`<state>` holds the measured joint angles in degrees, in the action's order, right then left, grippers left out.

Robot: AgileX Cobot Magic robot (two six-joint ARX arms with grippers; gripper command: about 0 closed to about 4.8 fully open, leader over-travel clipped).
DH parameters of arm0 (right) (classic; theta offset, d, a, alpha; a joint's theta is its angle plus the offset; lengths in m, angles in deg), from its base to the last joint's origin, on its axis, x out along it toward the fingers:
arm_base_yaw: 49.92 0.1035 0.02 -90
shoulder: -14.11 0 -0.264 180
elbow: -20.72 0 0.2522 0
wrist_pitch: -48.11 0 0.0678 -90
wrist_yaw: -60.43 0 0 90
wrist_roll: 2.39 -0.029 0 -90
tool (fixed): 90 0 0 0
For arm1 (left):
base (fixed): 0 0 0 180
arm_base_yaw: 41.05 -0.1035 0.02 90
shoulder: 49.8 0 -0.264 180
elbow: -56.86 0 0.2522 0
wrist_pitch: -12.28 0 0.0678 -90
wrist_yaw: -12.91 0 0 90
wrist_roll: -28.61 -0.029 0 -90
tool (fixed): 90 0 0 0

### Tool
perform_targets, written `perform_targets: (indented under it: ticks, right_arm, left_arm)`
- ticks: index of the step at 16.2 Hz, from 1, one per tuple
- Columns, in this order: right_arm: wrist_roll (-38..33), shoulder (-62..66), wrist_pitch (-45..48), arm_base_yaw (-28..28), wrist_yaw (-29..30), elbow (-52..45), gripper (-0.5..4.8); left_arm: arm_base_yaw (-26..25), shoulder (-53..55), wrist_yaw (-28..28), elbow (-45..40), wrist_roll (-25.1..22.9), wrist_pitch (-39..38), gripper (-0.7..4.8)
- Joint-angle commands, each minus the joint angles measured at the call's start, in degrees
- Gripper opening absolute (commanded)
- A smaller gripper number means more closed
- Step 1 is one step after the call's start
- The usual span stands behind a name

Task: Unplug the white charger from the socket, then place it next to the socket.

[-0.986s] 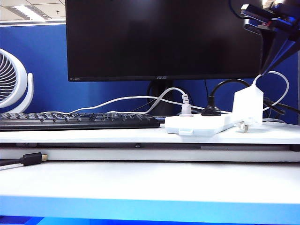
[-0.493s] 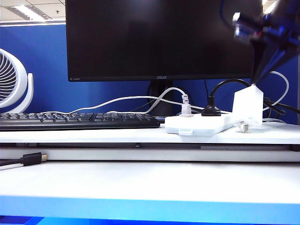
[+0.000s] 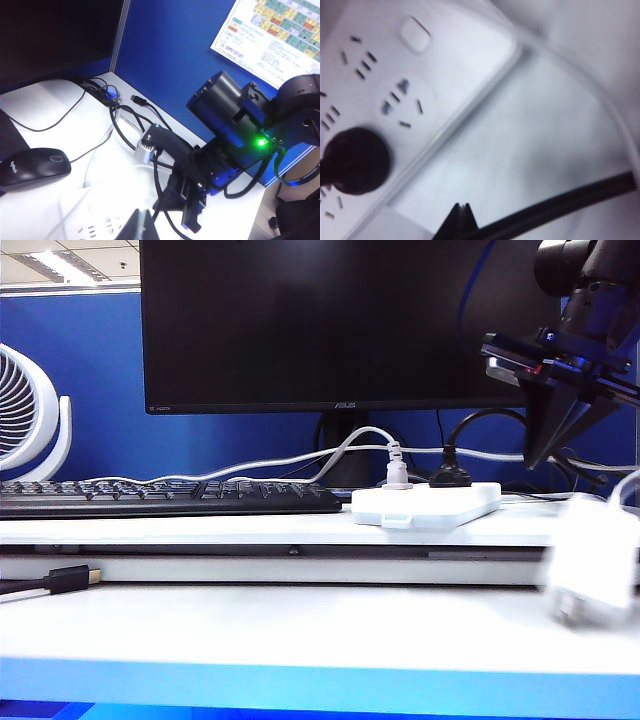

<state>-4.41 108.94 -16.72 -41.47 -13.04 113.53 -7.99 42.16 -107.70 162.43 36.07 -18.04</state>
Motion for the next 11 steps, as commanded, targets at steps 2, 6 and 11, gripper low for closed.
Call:
perform_targets:
  ticks: [2,6,11]
  right_arm:
    - [0.9,-2.8,1.1,0.0,0.3,0.4,-0.01]
    - [2.7,-8.2,0.6,0.0,1.6,0.5,0.01]
    - [-3.7,-14.2,-18.6,-0.1,4.4,3.0,3.22]
  left_arm:
    - [0.0,-0.3,-0.1,0.3,-0.2,0.7,-0.05]
    - [0.0,-0.3,-0.1,0.3,-0.2,0.7,-0.05]
    - [0.0,-0.3,-0.1,0.3,-0.2,0.7,-0.05]
